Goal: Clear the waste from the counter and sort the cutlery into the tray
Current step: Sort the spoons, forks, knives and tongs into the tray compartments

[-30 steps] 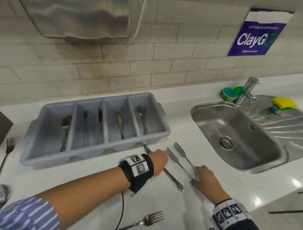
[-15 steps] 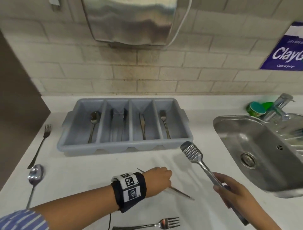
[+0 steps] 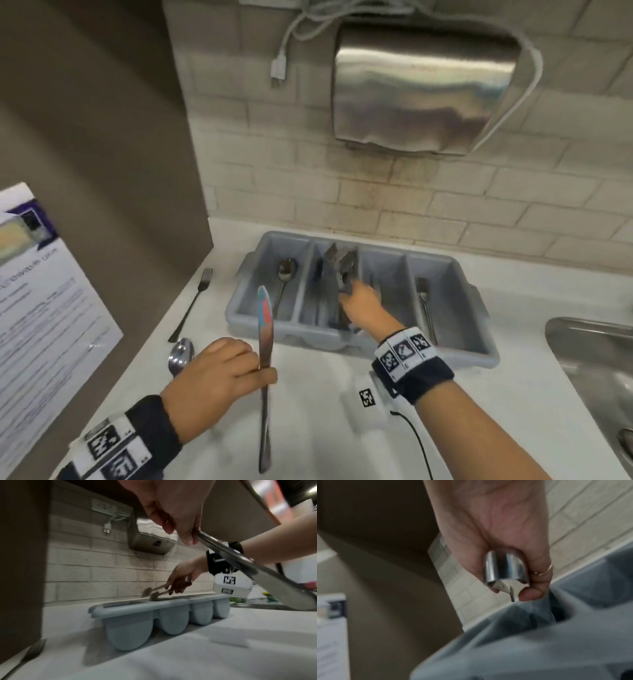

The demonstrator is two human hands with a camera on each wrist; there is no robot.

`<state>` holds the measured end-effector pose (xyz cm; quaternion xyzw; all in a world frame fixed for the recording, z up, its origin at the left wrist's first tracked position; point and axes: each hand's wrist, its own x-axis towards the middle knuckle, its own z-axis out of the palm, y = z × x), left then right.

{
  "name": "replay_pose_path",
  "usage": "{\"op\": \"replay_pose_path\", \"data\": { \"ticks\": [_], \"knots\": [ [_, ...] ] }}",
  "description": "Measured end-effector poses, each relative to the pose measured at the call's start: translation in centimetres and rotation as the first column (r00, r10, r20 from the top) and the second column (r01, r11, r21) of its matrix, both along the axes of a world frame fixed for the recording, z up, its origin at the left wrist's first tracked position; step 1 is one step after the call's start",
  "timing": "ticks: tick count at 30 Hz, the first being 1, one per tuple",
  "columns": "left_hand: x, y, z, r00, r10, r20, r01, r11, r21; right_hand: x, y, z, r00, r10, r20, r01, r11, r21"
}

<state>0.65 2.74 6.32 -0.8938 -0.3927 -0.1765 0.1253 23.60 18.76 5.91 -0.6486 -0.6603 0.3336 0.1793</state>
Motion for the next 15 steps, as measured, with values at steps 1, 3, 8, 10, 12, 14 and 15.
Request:
{"op": "replay_pose_path", "data": {
  "ticks": [1, 3, 8, 10, 12, 14, 15],
  "knots": [
    [-1.2, 0.0, 0.2, 0.999, 0.036, 0.023, -0.035, 0.999, -0.027, -1.7, 1.3, -0.8, 0.998, 0.014, 0.067, -0.013, 1.0, -0.01],
    [-2.2, 0.1, 0.2, 0.99, 0.105, 0.095, -0.093, 0.989, -0.119, -3.1, 2.5, -2.5, 0.989, -0.001, 0.148, 0.004, 1.0, -0.02],
    [-2.1, 2.9, 2.7, 0.916, 0.23, 0.33, -0.109, 0.931, -0.348, -3.8, 2.0, -2.2, 0.979, 0.074, 0.191, -0.082, 0.996, 0.032],
    [-0.2, 5.5, 4.1, 0.9, 0.257, 0.353, -0.103, 0.911, -0.399, -1.9, 0.0, -1.2, 0.992, 0.088, 0.087, -0.098, 0.988, 0.123],
    [2.8, 8.7, 5.6, 0.896, 0.279, 0.347, -0.096, 0.882, -0.46, 1.0, -3.0, -0.6, 0.996, 0.088, -0.002, -0.085, 0.973, 0.214],
    [6.5, 12.2, 6.6, 0.891, 0.291, 0.35, -0.064, 0.842, -0.536, 4.4, -6.6, -1.1, 0.997, 0.075, -0.019, -0.068, 0.963, 0.259],
    [8.4, 14.1, 6.7, 0.897, 0.288, 0.336, -0.05, 0.82, -0.57, 6.0, -8.6, -1.6, 0.998, 0.07, -0.001, -0.067, 0.962, 0.265]
  ]
}}
